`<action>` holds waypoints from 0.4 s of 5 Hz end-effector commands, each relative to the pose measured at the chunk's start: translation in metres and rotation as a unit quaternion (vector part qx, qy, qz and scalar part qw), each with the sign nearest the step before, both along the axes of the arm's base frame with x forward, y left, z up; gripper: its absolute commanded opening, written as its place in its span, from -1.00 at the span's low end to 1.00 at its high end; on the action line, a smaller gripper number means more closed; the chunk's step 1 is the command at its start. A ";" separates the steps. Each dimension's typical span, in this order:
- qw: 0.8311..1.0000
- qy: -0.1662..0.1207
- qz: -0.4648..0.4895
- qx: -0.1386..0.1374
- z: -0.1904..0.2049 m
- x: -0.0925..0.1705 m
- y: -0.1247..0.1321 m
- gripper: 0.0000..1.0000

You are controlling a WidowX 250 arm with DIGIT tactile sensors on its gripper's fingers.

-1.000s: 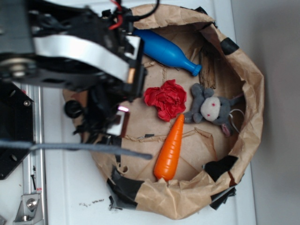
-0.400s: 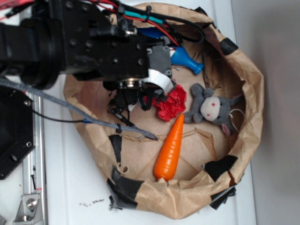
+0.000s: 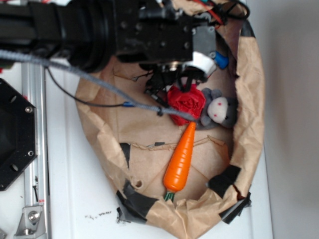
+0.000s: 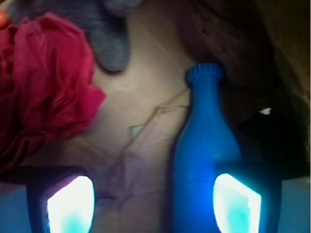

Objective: Grab the blue bottle.

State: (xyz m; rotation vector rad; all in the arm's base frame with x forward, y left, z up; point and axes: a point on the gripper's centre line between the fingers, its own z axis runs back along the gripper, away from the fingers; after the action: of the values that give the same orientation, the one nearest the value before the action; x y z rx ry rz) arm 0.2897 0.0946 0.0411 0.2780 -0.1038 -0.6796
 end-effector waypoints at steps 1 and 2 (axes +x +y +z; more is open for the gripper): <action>0.994 0.057 0.087 -0.029 -0.040 -0.003 0.012 -1.00; 0.978 0.102 0.156 -0.089 -0.039 -0.017 0.018 -1.00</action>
State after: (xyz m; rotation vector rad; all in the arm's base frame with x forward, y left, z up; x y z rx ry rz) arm 0.2823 0.1045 0.0113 0.0745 0.0482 -0.4378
